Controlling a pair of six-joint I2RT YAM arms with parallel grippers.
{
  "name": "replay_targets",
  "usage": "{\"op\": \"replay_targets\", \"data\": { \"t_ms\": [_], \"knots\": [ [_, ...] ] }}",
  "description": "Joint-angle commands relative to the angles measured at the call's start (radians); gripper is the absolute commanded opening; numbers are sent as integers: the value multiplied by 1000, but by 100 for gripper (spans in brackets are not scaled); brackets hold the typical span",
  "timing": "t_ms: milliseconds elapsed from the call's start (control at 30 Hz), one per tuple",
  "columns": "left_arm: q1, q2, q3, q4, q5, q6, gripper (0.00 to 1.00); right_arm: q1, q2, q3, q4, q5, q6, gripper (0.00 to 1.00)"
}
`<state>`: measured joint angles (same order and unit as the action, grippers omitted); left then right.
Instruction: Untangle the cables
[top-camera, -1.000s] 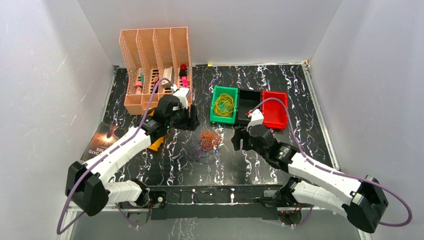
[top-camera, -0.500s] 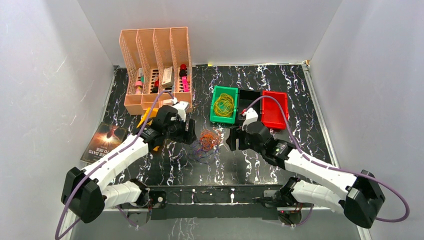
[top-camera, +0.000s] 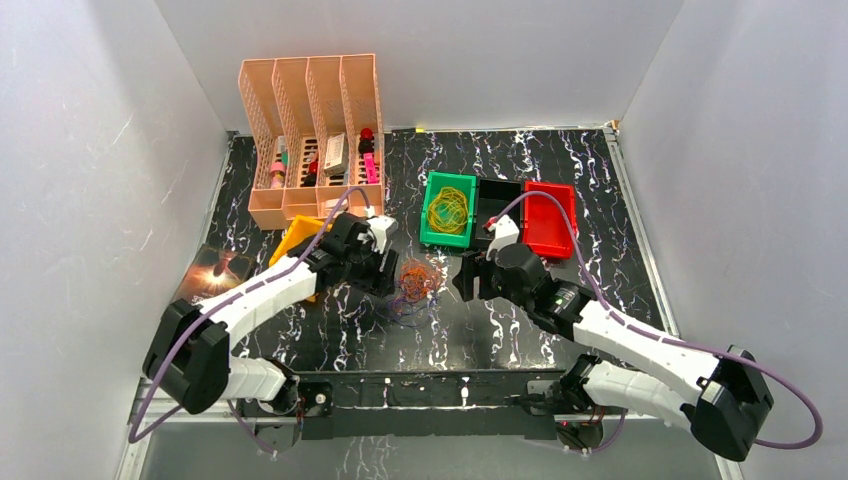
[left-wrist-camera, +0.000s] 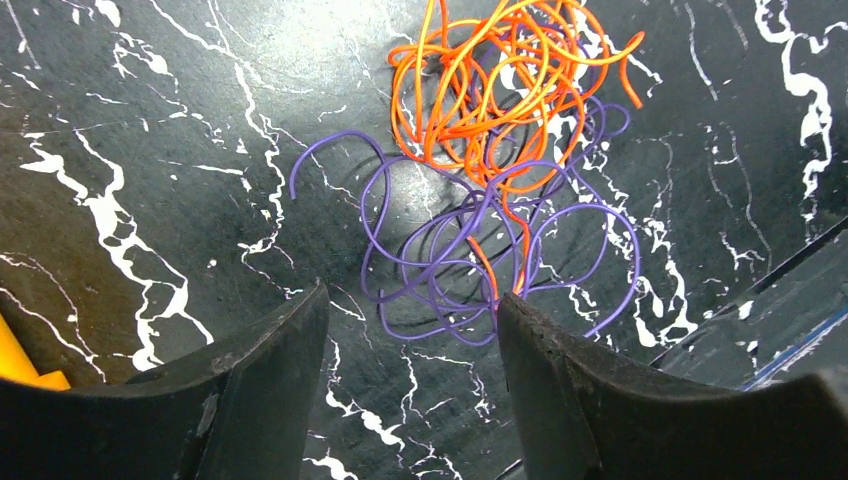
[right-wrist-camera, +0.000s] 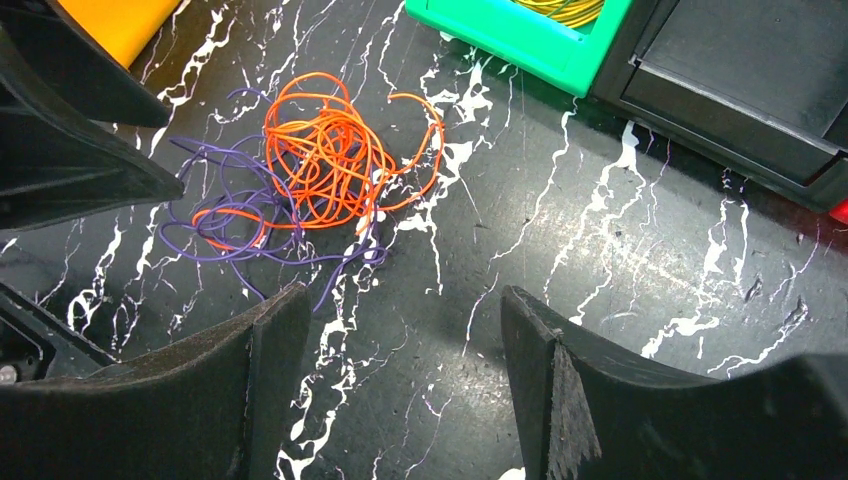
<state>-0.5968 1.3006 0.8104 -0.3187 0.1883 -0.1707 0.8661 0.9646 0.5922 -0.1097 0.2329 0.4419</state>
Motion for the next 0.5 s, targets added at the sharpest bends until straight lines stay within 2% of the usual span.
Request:
{"op": "replay_targets", "data": {
  "t_ms": [0, 133, 267, 433, 467],
  "knots": [
    [4, 33, 24, -16, 32, 36, 59, 1, -25, 0, 28, 10, 4, 78],
    [5, 93, 51, -25, -3, 36, 49, 1, -23, -2, 31, 7, 4, 78],
    [4, 144, 100, -32, -8, 35, 20, 2, -29, -6, 34, 7, 3, 78],
    [4, 148, 137, -38, -20, 39, 0, 1, -42, -6, 36, 6, -4, 78],
    [5, 144, 144, -48, -21, 40, 0, 1, -46, -9, 44, 3, -7, 78]
  ]
}}
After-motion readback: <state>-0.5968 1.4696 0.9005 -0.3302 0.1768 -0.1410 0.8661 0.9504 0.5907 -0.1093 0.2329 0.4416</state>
